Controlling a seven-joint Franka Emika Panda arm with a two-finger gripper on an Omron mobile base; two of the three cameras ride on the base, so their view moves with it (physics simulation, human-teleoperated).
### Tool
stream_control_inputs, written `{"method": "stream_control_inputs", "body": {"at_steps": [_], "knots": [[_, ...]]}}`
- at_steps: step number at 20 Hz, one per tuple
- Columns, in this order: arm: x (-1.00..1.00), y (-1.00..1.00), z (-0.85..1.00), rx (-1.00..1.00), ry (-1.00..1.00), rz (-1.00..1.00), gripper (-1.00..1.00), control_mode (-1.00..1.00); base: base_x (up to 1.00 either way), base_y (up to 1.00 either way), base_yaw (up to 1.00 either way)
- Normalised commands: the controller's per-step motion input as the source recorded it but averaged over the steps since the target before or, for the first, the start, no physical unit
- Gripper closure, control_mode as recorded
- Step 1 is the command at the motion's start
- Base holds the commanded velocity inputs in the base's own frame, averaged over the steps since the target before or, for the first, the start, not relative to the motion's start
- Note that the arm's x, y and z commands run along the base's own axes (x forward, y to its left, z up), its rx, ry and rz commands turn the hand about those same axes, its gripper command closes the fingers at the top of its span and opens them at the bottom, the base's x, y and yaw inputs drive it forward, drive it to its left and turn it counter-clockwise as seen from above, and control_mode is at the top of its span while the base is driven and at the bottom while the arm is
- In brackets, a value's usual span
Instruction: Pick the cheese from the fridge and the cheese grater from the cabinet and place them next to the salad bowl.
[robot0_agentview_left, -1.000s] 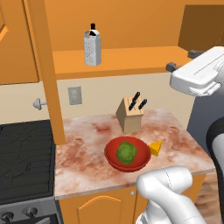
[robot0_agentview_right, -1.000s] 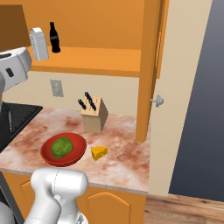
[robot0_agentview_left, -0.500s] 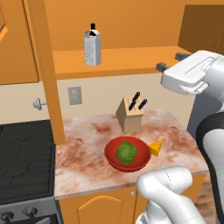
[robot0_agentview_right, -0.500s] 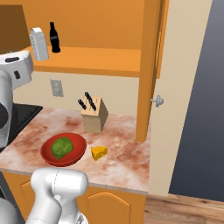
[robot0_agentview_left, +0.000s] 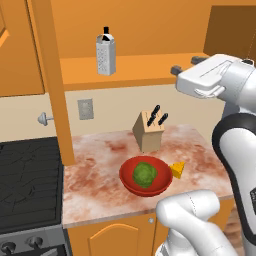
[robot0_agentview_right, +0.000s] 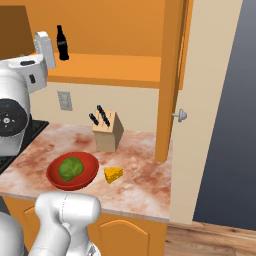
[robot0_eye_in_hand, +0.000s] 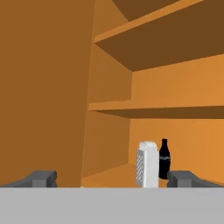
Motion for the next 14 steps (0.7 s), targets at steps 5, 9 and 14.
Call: {"method": "stream_control_inputs", "body": {"at_steps": [5, 9, 14], "knots": [[0.24, 0.1, 0.0, -0.04, 0.04, 0.0, -1.0, -1.0, 0.0, 0.0, 0.0], [0.23, 0.06, 0.04, -0.04, 0.11, 0.0, -1.0, -1.0, 0.0, 0.0, 0.0], [0.18, 0.0, 0.0, 0.0, 0.03, 0.07, -1.0, -1.0, 0.0, 0.0, 0.0]]}}
